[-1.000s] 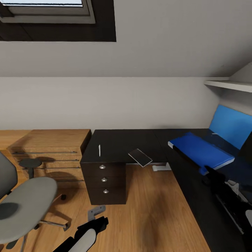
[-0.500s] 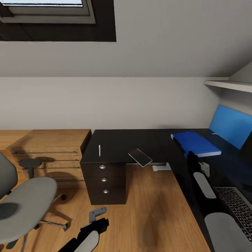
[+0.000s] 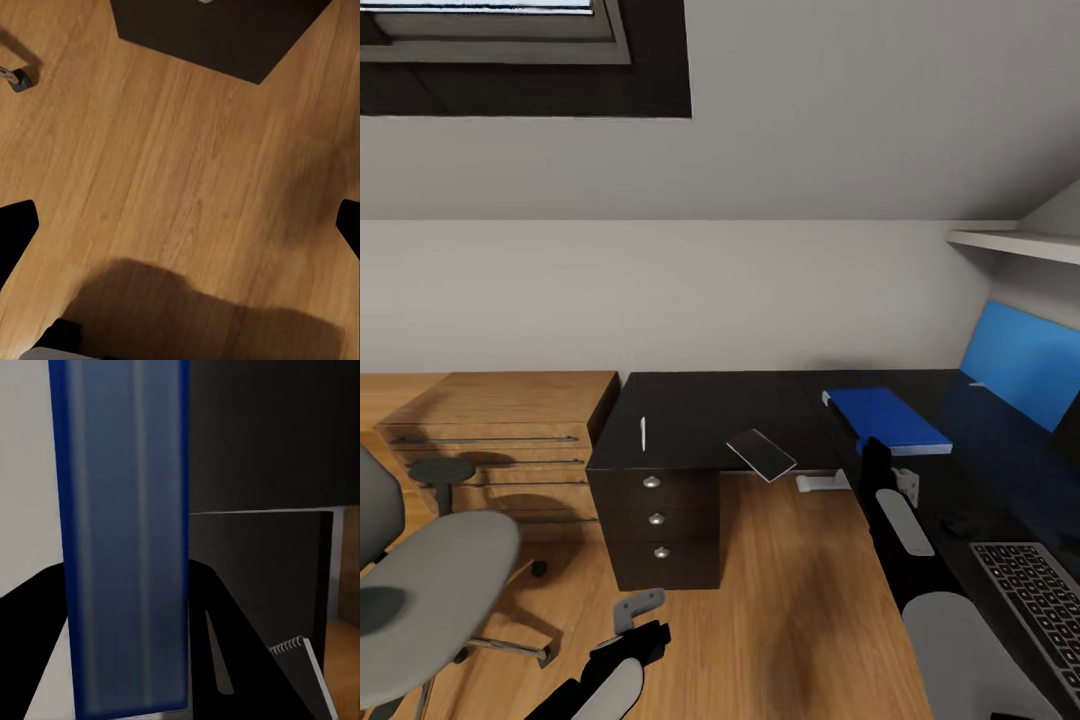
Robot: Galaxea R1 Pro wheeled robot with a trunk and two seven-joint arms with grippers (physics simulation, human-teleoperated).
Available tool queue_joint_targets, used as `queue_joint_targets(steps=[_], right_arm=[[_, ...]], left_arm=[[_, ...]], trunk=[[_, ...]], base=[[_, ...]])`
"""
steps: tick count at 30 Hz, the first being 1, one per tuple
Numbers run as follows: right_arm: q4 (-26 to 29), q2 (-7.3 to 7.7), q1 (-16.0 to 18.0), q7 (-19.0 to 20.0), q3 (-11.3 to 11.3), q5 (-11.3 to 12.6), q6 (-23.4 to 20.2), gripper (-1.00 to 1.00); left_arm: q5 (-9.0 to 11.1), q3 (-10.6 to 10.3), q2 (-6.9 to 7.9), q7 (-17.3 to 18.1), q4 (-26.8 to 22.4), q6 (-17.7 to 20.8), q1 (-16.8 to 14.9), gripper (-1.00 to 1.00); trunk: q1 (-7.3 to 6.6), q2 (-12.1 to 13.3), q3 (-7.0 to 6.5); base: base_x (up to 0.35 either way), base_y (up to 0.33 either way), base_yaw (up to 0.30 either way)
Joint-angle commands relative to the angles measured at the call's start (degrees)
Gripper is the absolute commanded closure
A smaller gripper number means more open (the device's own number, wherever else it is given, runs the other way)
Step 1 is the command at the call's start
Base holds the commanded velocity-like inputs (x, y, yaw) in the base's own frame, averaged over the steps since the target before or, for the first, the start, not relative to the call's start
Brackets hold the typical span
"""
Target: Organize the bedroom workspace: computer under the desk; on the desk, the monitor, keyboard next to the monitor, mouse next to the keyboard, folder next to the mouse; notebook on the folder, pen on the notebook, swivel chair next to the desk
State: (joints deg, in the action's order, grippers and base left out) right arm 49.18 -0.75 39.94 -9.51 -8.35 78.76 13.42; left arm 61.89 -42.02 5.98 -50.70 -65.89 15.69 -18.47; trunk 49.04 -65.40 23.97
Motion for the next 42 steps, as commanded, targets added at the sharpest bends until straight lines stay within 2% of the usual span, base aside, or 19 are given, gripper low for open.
queue_joint_targets(steps=[1, 9, 16, 26, 42], right_arm=[[0.02, 0.01, 0.0, -0.09, -0.13, 0.51, 0.2, 1.0], [-0.12, 0.12, -0.04, 0.0, -0.48, 0.38, 0.27, 1.0], [-0.53, 0.86, -0.1, -0.1, -0.62, 0.42, 0.29, 1.0], [-1.97, 0.84, -0.07, -0.16, -2.0, 0.47, 0.92, 1.0], [-2.25, 1.17, -0.12, -0.16, -2.12, 0.61, 0.58, 1.0]], left_arm=[[0.16, -0.15, 0.05, -0.36, -0.1, 0.22, -0.07, -1.0], [0.17, -0.21, 0.0, -0.36, 0.13, 0.22, -0.07, -1.0], [0.18, -0.39, -0.08, -0.29, 0.23, 0.22, -0.07, -1.0], [0.16, -0.26, -0.03, -0.27, 0.24, 0.22, -0.07, -1.0], [0.24, -0.07, 0.02, -0.24, -0.1, 0.22, -0.07, -1.0]], trunk=[[0.03, -0.04, 0.07], [0.03, -0.04, 0.07], [0.03, -0.04, 0.07], [0.03, -0.04, 0.07], [0.03, -0.04, 0.07]], base=[[0.246, 0.0, 0.0], [0.225, -0.005, 0.0], [0.256, -0.067, -0.004], [0.021, -0.007, -0.18], [0.0, 0.0, -0.012]])
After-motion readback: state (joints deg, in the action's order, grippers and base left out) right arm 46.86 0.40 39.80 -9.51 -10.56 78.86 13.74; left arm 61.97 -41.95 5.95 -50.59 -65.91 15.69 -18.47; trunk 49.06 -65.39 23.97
